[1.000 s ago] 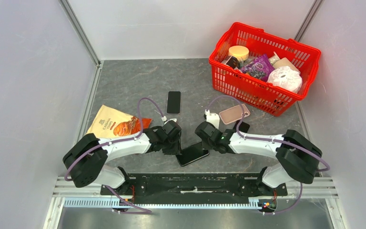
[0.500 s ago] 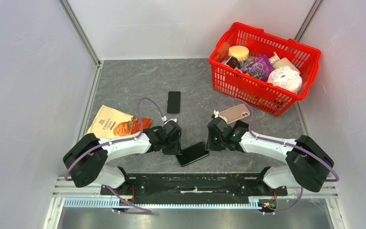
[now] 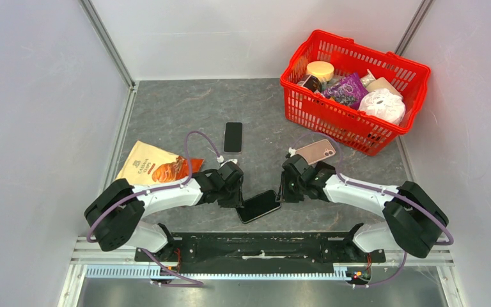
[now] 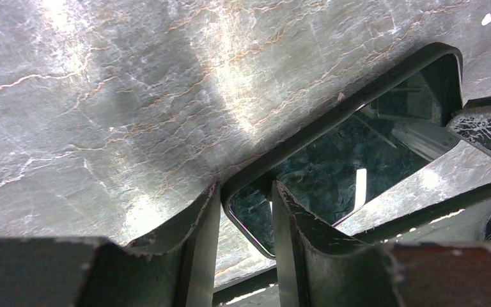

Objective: Put the phone into the phone case

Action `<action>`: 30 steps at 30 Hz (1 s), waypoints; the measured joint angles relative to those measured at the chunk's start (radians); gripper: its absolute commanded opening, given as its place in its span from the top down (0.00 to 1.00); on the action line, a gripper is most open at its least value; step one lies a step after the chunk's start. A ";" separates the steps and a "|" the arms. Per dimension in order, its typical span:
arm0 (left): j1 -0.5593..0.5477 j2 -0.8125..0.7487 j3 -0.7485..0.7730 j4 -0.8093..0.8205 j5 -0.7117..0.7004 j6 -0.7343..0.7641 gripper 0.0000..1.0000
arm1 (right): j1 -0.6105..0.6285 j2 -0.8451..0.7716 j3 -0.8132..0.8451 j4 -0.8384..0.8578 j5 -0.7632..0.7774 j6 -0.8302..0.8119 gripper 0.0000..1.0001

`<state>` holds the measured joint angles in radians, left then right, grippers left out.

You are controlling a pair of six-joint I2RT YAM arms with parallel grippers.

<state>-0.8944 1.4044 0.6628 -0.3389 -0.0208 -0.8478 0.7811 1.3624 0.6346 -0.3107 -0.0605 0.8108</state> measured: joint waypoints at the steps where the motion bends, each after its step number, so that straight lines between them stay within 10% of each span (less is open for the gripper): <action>1: 0.000 0.000 0.000 0.000 0.000 0.000 0.60 | -0.002 0.000 -0.001 -0.002 -0.007 0.000 0.73; 30: 0.000 0.002 0.000 0.002 0.000 0.000 0.61 | 0.117 0.035 0.062 -0.147 0.114 0.063 1.00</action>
<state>-0.8944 1.4063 0.6624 -0.3370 -0.0204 -0.8478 0.8978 1.3979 0.6964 -0.4576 0.0532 0.8738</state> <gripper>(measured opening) 0.400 0.017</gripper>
